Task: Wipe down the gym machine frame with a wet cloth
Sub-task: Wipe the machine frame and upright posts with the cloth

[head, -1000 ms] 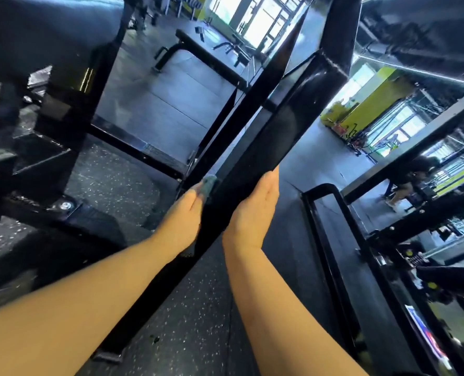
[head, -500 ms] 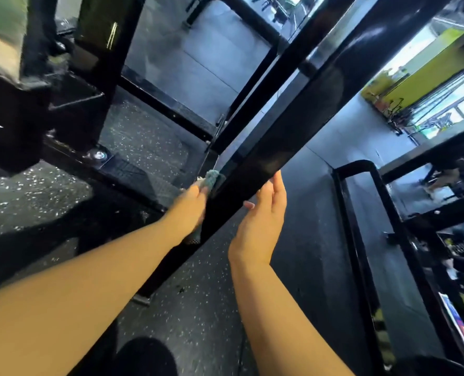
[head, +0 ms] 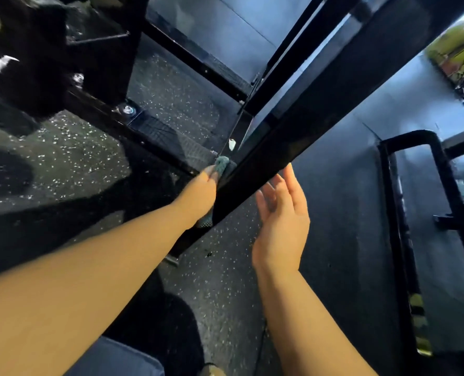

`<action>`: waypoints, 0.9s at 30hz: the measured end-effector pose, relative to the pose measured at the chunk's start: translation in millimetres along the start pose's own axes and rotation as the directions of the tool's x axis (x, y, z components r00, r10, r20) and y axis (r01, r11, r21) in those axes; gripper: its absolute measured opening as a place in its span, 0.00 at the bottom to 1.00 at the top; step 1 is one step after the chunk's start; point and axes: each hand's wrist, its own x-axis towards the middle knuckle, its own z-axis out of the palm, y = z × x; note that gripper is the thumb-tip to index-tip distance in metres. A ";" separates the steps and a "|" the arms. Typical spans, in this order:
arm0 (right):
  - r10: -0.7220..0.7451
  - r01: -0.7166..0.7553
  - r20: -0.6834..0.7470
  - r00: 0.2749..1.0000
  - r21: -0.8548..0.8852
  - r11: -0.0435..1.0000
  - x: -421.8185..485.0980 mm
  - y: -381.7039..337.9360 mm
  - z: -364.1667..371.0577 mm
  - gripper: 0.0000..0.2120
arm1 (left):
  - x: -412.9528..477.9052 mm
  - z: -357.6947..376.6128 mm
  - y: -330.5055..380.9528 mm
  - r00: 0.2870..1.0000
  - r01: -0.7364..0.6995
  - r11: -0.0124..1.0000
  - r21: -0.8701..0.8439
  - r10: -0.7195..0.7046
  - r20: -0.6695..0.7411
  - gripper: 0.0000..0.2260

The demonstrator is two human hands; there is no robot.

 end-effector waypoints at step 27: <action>0.395 -0.350 -0.097 0.914 0.306 0.885 4.2 68.1 4.0 0.18 | 29.0 -8.7 -84.9 0.998 -0.030 0.999 0.022 0.029 0.047 0.18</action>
